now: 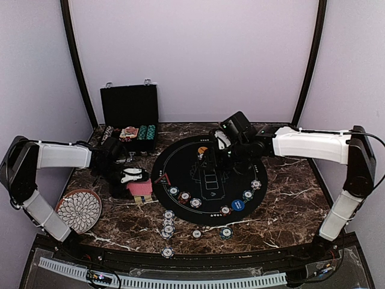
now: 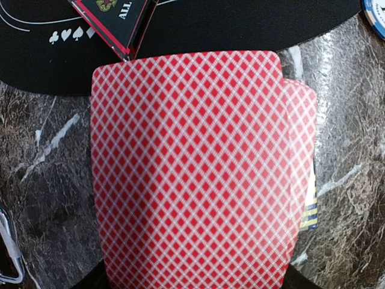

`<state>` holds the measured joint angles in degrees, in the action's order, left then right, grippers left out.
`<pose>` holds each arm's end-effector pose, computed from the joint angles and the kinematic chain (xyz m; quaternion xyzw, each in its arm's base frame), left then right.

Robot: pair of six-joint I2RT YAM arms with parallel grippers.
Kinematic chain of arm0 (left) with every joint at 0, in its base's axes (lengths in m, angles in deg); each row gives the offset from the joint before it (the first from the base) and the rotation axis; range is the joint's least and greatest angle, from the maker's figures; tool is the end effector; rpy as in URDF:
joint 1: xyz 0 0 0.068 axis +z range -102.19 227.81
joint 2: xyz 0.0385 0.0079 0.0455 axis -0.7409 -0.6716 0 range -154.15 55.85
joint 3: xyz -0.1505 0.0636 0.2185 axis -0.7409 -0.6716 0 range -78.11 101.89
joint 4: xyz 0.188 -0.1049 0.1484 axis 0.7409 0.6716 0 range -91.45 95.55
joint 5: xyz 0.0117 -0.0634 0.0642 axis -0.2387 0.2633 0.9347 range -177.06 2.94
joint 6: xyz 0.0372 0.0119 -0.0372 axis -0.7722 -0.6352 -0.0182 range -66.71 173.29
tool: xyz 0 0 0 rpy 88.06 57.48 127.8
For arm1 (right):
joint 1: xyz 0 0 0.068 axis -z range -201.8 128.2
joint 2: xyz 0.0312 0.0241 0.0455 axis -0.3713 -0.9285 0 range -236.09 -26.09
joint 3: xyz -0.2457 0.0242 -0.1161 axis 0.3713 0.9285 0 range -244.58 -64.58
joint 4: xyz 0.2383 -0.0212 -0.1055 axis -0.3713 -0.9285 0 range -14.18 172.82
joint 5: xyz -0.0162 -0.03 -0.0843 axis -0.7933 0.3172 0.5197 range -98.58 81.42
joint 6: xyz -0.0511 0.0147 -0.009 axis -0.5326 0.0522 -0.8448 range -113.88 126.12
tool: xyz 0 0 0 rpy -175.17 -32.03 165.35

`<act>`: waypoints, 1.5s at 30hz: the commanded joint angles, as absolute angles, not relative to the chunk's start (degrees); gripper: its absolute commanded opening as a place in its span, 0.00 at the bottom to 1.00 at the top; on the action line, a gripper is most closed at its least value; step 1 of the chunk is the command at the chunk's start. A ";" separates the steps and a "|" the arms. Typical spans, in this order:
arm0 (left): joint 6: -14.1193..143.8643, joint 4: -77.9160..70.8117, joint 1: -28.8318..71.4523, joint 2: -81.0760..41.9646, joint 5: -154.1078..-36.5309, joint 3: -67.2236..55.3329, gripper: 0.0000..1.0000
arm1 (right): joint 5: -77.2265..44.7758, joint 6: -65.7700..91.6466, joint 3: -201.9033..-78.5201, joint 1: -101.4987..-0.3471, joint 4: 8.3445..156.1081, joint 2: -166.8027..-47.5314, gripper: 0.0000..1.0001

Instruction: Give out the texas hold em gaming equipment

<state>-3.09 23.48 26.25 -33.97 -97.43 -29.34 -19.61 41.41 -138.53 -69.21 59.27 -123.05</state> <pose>0.2653 -0.1118 0.1623 0.6273 0.7455 -0.0224 0.2242 0.2493 0.2814 0.2559 -0.1330 0.9158 0.3103 0.2175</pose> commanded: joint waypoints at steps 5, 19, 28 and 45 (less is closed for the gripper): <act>-2.66 24.03 25.92 -30.15 -98.83 -29.60 0.00 | -21.11 42.30 -138.71 -70.23 61.87 -124.61 0.64; -1.61 21.91 25.97 -28.27 -102.01 -31.51 0.00 | -22.73 43.37 -138.44 -70.56 63.70 -125.69 0.64; -2.18 16.52 26.01 -30.51 -100.36 -35.00 0.00 | -26.24 44.57 -142.03 -72.33 66.50 -132.00 0.66; -1.86 14.59 26.01 -31.47 -99.42 -36.39 0.02 | -29.31 42.93 -160.99 -77.13 63.45 -149.76 0.65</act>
<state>-1.78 13.21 26.25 -30.93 -99.72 -35.90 -28.20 43.90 -158.51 -76.32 63.12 -147.93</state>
